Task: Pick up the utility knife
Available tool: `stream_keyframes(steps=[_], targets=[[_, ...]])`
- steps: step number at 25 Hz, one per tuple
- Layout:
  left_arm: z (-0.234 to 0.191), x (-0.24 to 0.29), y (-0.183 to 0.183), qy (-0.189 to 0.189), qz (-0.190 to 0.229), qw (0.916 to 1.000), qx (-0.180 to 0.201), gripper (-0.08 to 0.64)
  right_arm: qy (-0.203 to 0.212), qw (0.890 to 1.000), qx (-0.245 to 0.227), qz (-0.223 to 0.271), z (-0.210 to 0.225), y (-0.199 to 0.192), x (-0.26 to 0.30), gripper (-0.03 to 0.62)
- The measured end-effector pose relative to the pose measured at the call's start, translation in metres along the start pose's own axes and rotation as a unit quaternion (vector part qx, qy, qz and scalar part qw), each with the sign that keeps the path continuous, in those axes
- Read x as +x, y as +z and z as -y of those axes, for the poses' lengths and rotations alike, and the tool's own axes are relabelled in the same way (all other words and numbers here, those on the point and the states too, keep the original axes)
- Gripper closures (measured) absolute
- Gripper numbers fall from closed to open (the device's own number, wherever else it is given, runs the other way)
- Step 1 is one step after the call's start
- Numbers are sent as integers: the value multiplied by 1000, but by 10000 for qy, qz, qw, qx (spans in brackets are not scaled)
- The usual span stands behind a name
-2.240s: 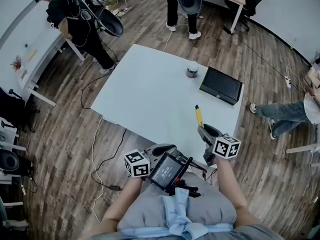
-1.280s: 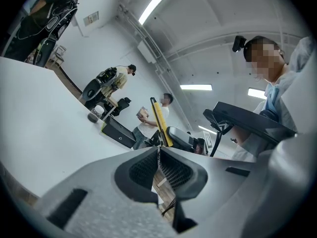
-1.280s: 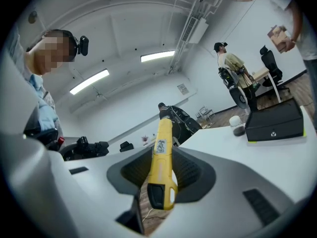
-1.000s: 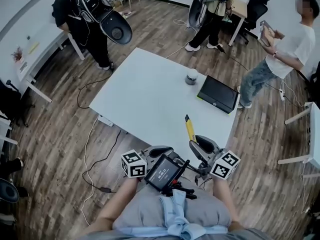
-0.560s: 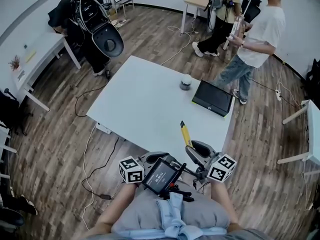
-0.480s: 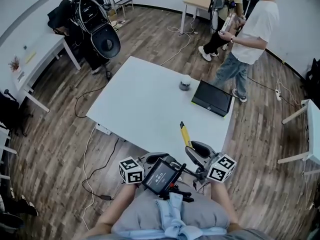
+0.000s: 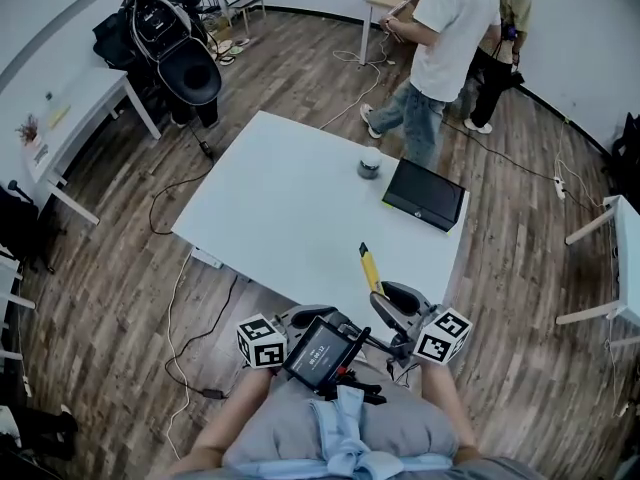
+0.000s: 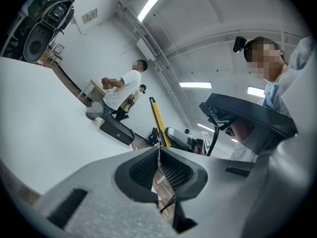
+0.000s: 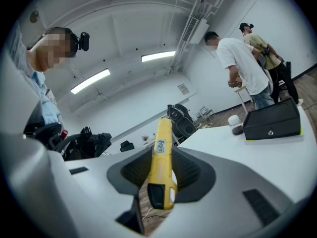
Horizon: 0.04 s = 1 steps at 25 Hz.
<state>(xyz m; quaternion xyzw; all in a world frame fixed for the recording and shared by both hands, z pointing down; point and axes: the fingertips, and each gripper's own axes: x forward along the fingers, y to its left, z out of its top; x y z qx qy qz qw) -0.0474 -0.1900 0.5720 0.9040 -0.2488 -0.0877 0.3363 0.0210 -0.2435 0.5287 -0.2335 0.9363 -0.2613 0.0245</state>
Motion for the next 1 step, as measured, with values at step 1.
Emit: stream_keyframes(steps=[1], targets=[[0, 0, 0, 4, 3, 10000, -9, 541, 4, 10000, 0, 3, 0, 0, 0, 457]])
